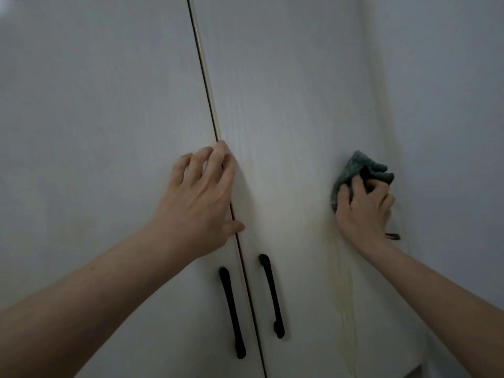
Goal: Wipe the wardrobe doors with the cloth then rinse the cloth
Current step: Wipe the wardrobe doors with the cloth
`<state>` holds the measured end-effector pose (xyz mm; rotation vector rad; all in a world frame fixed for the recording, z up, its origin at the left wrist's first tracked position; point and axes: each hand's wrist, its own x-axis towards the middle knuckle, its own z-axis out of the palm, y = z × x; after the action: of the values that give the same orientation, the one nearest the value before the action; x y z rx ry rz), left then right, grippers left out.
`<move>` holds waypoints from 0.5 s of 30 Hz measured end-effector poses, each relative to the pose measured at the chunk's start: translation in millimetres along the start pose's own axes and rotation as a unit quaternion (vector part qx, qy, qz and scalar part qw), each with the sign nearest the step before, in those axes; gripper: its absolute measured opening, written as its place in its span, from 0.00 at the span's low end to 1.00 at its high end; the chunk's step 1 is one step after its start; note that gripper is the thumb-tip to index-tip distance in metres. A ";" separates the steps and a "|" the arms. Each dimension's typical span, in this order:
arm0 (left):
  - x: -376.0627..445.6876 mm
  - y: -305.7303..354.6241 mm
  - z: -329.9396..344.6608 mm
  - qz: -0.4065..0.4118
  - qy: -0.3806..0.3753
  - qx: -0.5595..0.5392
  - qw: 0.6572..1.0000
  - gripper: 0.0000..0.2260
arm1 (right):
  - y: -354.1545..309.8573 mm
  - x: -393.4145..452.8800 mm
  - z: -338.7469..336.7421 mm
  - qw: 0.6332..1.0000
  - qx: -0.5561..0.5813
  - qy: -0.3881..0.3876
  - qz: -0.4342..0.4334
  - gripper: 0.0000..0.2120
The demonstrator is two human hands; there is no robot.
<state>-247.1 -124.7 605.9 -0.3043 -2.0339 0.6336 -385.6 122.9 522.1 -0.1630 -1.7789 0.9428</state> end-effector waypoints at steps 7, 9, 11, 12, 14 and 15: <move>-19.6 -30.5 -2.4 -0.012 0.006 -0.007 1.000 0.51 | -110.0 -34.8 9.2 0.996 0.059 0.027 -0.064 0.17; -28.4 -44.2 -5.8 -0.026 0.007 -0.003 1.000 0.52 | -146.0 -63.5 9.9 0.987 0.059 0.006 -0.147 0.19; -38.2 -59.9 -10.3 -0.039 0.014 -0.012 0.999 0.52 | -172.6 -93.5 12.6 0.972 0.032 0.006 -0.233 0.21; -43.0 -68.1 -12.2 -0.042 0.015 -0.017 0.999 0.52 | -180.4 -106.7 14.9 0.964 0.014 0.007 -0.265 0.21; -57.2 -89.9 -17.2 -0.052 0.020 -0.011 0.998 0.51 | -194.2 -130.9 20.0 0.944 0.001 0.006 -0.330 0.20; -64.0 -100.8 -20.3 -0.061 0.026 -0.007 0.998 0.50 | -199.1 -138.8 21.9 0.930 -0.006 0.001 -0.367 0.20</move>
<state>-192.6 -231.6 623.3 -0.2021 -1.9908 0.5303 -281.7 -95.9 548.7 0.4711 -1.6426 0.3830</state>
